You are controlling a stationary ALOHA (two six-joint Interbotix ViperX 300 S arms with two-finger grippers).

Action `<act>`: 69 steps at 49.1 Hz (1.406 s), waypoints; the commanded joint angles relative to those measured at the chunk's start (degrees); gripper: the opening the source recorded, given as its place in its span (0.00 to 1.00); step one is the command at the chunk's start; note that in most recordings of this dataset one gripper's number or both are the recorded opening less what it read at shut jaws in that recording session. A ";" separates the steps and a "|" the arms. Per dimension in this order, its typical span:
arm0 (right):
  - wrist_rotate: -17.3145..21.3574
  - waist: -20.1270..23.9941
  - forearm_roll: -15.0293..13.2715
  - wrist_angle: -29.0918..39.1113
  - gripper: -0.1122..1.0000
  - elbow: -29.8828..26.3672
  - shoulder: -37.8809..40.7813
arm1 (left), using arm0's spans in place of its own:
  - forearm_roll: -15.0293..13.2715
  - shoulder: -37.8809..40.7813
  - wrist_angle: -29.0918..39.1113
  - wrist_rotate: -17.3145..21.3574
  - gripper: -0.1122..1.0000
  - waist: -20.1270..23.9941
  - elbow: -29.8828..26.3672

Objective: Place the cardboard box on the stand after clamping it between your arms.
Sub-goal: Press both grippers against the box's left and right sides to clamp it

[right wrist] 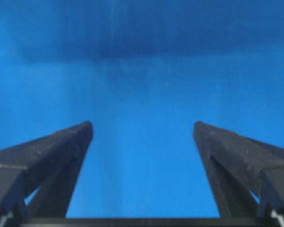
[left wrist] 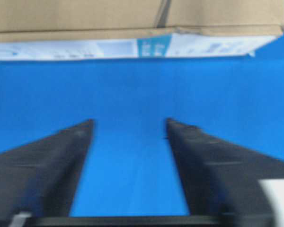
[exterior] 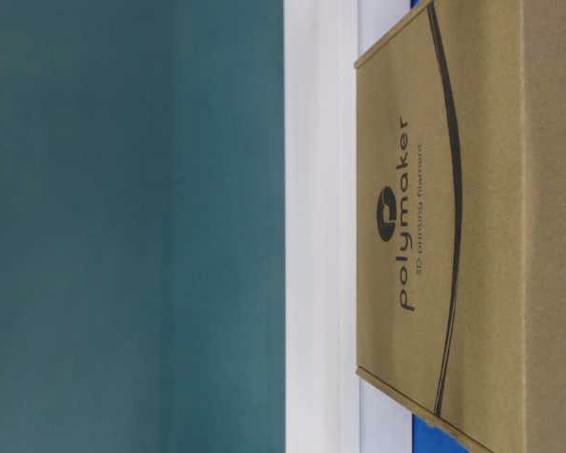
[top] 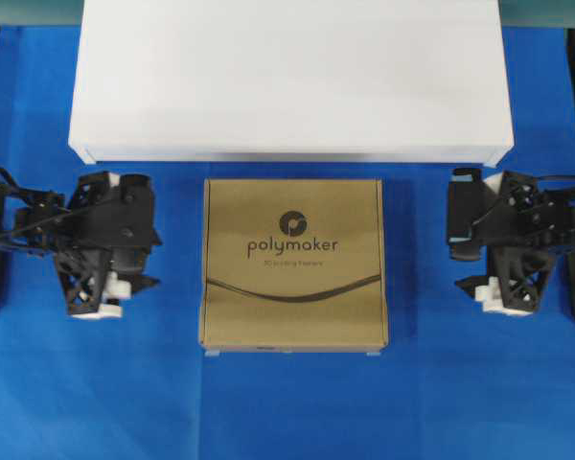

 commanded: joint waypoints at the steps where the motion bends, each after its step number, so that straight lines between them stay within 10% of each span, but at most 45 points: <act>1: -0.26 -0.09 -0.26 -1.93 0.92 -1.32 1.76 | 0.09 1.93 -1.85 -0.09 0.74 0.18 -1.05; 6: -0.26 -0.09 -0.53 -5.36 1.00 -1.58 5.27 | 0.18 4.66 -2.99 0.18 0.89 0.53 -1.41; 38: -3.43 -1.93 -1.23 -14.15 0.98 -13.01 23.91 | 0.09 17.93 -8.09 1.93 0.87 1.85 -7.91; 69: -3.43 -2.64 0.88 -7.12 0.98 -21.27 16.08 | 0.09 13.80 1.49 3.96 0.87 2.81 -20.65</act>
